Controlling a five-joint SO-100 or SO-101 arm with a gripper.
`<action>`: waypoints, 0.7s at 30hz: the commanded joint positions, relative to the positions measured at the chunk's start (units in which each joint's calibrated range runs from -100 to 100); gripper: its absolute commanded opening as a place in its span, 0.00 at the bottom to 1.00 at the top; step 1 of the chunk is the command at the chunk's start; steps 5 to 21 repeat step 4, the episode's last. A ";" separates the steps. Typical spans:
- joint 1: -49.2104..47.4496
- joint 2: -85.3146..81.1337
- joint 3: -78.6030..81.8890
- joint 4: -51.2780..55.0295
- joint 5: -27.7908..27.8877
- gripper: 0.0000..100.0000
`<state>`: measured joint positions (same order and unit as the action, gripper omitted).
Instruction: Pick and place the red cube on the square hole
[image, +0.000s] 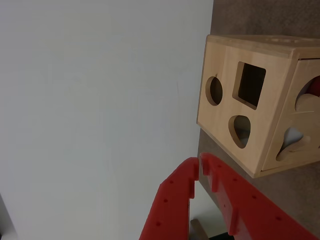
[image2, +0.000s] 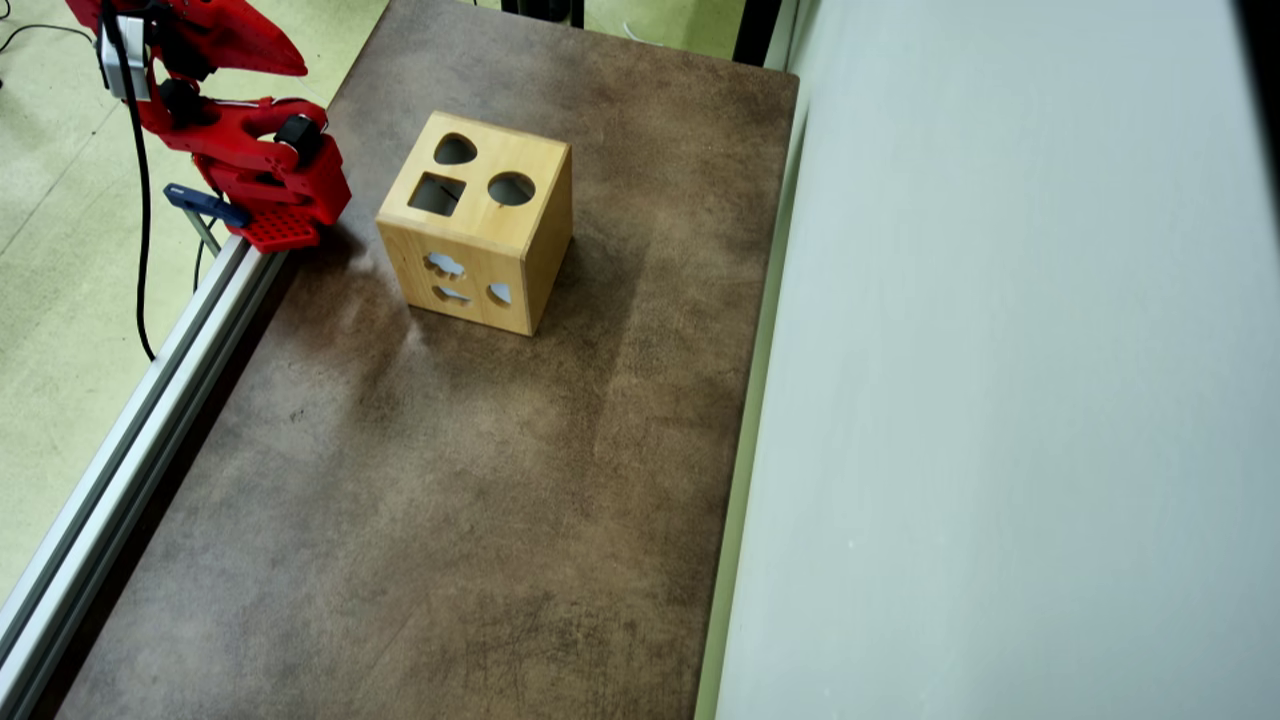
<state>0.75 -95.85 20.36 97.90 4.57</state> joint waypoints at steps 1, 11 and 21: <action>-0.16 0.43 0.03 0.17 -0.10 0.01; -0.16 0.43 0.03 0.17 -0.10 0.01; -0.16 0.43 0.03 0.17 -0.10 0.01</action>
